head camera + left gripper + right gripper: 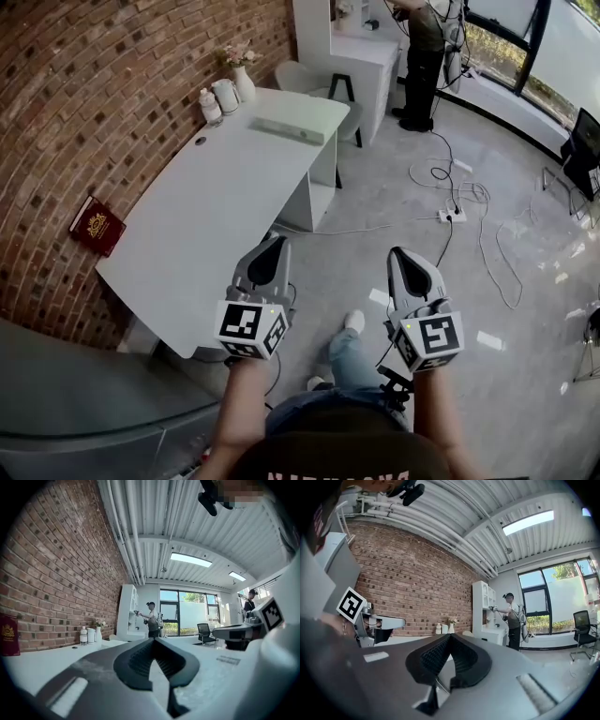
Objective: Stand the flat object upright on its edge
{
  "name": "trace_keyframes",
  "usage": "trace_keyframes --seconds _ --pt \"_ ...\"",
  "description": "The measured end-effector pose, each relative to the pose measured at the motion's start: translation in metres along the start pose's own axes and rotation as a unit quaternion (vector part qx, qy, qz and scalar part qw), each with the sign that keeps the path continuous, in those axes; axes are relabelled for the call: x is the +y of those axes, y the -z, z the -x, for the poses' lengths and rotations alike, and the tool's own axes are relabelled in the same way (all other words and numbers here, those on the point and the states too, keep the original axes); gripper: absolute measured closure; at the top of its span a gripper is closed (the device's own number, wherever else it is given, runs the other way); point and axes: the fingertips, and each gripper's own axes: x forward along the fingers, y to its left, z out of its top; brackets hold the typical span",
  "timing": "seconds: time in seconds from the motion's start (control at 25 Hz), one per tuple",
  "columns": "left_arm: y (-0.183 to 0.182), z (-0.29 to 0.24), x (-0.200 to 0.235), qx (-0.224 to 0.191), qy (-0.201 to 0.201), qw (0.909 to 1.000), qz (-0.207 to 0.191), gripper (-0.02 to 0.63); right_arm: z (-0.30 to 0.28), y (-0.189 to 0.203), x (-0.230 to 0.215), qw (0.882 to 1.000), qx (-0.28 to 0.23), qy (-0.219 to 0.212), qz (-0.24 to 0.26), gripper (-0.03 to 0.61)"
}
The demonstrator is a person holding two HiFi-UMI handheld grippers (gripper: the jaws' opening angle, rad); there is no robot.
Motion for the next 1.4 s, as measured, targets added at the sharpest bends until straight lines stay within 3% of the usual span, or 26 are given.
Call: trace_keyframes --seconds 0.56,0.88,1.4 --pt "0.0 -0.135 0.034 0.017 -0.011 0.9997 0.011 0.614 -0.121 -0.011 -0.085 1.0 -0.01 -0.018 -0.007 0.581" --pt "-0.011 -0.22 0.048 0.008 -0.032 0.9992 0.021 0.614 -0.182 -0.018 -0.143 0.998 -0.014 -0.059 -0.013 0.58" --pt "-0.005 -0.299 0.063 0.017 -0.043 0.9987 0.02 0.614 -0.253 -0.016 -0.199 0.997 -0.014 -0.069 -0.012 0.58"
